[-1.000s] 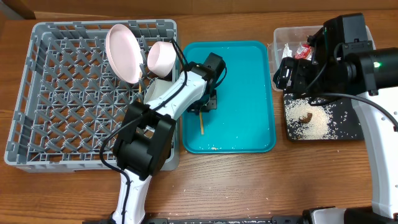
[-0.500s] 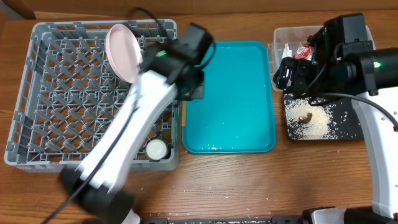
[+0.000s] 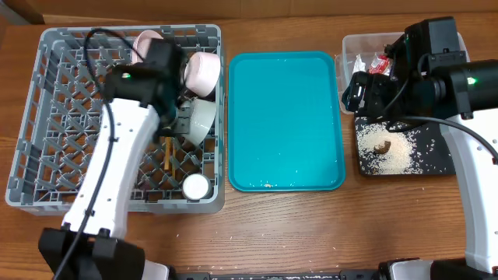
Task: Sort waste into correct bins and load items into the dishwasher
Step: 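Place the second chopstick into the rack beside the first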
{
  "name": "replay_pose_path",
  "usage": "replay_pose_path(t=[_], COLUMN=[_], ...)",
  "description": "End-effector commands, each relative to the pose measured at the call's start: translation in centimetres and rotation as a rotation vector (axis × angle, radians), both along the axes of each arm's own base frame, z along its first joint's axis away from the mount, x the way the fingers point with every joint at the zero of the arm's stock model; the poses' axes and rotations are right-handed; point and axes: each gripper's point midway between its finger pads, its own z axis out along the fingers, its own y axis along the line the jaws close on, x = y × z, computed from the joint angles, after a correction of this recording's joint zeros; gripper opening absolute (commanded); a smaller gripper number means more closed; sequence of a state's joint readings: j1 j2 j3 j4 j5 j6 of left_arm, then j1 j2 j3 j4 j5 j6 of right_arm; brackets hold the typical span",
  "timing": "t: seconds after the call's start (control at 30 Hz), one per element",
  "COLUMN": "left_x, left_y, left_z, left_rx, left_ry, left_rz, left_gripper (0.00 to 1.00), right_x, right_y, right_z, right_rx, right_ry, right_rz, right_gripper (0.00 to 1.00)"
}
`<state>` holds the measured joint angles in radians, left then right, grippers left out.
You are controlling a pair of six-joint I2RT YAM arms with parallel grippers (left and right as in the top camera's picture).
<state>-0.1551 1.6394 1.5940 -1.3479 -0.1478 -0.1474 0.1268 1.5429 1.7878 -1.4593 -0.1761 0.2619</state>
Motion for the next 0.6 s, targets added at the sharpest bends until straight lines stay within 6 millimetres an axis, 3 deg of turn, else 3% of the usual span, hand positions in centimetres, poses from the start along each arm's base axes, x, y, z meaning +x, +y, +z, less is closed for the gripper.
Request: replay_pose_path(t=[0.0, 0.23, 0.43, 0.47, 0.5, 0.57], left_x=[0.3, -0.5, -0.2, -0.2, -0.2, -0.2], left_y=[0.3, 2.7, 2.8, 2.8, 2.8, 2.8], left_z=[-2.9, -6.7, -6.8, -6.8, -6.8, -6.8], left_rx=[-0.097, -0.078, -0.092, -0.091, -0.091, -0.094], left_ry=[0.032, 0.069, 0.051, 0.050, 0.049, 0.049], left_rz=[-0.163, -0.070, 0.015, 0.014, 0.014, 0.028], left_gripper=[0.04, 0.04, 0.05, 0.06, 0.19, 0.32], right_x=[0.0, 0.0, 0.0, 0.0, 0.0, 0.0], right_y=[0.0, 0.0, 0.0, 0.0, 0.0, 0.0], right_z=[0.8, 0.8, 0.8, 0.8, 0.8, 0.8], right_rx=[0.000, 0.000, 0.000, 0.000, 0.000, 0.000], right_ry=[-0.029, -0.028, -0.028, -0.028, -0.028, -0.028], right_rz=[0.000, 0.000, 0.000, 0.000, 0.000, 0.000], right_gripper=[1.00, 1.00, 1.00, 1.00, 1.00, 1.00])
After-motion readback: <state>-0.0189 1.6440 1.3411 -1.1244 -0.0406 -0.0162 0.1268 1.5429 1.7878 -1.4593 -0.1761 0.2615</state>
